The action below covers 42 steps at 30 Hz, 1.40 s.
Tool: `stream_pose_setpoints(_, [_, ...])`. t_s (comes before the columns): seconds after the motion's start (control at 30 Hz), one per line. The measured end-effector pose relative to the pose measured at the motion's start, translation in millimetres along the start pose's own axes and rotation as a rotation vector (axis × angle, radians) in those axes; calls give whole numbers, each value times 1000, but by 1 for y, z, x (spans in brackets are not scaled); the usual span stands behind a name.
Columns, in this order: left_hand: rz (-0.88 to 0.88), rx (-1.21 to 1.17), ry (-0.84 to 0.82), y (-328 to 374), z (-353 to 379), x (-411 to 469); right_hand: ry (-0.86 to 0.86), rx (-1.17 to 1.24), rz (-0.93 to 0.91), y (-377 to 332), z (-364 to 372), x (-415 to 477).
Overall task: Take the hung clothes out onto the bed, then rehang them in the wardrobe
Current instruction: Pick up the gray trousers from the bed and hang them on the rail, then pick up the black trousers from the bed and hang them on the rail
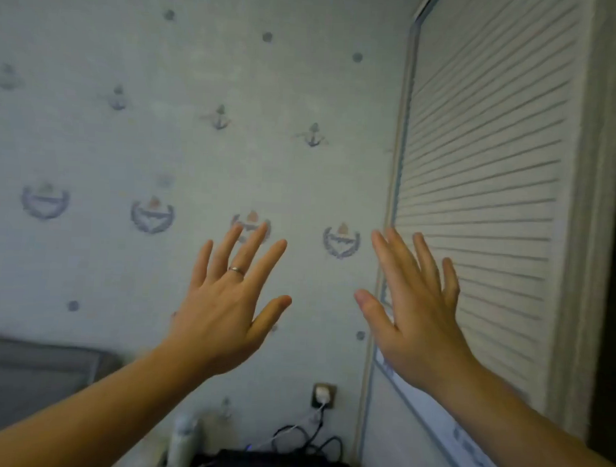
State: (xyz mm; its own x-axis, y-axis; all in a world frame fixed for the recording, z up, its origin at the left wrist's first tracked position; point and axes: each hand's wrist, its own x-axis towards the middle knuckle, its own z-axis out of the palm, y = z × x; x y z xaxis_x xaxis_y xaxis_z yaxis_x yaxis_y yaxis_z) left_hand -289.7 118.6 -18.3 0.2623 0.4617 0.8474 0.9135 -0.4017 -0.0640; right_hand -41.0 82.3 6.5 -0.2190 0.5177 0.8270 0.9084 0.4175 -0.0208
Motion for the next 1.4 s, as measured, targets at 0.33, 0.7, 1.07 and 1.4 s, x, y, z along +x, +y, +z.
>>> stream_pose_setpoints(0.33, [-489, 204, -308, -174, -91, -304, -484, 416, -225, -282, 182, -104])
stream_pose_setpoints(0.7, [-1187, 498, -519, -211, -213, -589, -958, 747, -656, -551, 288, -248])
stream_pose_setpoints(1.07, [-1730, 563, -595, -275, -283, -722, -1238, 748, -849, -733, 380, -291])
stream_pose_setpoints(1.4, [-2033, 473, -617, -364, -281, -805, -1490, 638, -887, -831, 492, -317])
